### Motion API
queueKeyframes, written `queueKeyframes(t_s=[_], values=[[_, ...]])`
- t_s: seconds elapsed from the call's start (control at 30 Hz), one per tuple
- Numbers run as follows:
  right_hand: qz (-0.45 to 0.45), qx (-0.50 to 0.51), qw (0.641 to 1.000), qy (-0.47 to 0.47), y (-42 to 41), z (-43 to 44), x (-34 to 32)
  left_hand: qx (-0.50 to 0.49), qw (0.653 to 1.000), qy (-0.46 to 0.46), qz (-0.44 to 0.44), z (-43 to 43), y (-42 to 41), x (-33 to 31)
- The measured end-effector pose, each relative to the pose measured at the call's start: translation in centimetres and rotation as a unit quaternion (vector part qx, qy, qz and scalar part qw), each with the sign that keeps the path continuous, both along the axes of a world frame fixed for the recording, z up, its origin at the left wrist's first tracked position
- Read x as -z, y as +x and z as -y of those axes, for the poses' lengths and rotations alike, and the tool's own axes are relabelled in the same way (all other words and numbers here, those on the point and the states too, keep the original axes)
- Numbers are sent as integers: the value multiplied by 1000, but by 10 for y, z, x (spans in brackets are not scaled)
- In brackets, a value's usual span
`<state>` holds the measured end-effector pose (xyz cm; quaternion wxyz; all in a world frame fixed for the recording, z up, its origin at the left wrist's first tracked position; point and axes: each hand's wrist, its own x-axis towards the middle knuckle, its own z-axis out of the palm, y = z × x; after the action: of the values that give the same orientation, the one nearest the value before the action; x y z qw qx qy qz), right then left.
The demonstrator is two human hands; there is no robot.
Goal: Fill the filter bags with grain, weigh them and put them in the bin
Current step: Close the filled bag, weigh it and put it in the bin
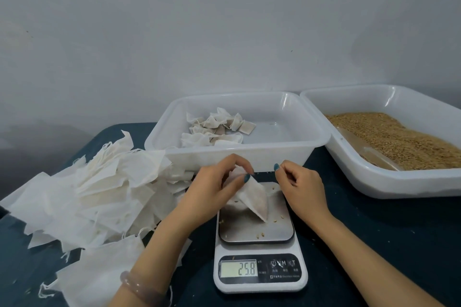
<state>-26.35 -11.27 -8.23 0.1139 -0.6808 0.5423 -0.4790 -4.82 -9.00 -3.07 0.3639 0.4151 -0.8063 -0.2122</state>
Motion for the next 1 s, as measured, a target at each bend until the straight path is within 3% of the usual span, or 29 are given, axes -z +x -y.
queueKeyframes(t_s=[0.13, 0.23, 0.3, 0.37, 0.47, 0.67, 0.87, 1.0], values=[[2, -3, 1000, 6, 0, 0, 1, 34, 985, 64, -155, 2, -8, -14], [3, -12, 1000, -1, 1, 0, 1, -11, 976, 22, -216, 14, -1, -39], [5, -17, 1000, -4, 2, -1, 1, -82, 975, -27, -207, 27, 10, -58], [6, -20, 1000, -4, 2, -1, 1, -176, 973, -76, -126, 42, 23, -74], [8, -25, 1000, -3, 2, -2, 2, -268, 961, -69, 19, 67, 45, -84], [1, -26, 1000, -8, 2, -2, 1, -311, 898, 112, 289, 103, 67, -64], [-4, -32, 999, -8, 3, -2, 2, -341, 809, 137, 458, 101, 70, -56], [-12, -28, 1000, -5, 2, -2, 2, -335, 784, 154, 498, 101, 70, -62]])
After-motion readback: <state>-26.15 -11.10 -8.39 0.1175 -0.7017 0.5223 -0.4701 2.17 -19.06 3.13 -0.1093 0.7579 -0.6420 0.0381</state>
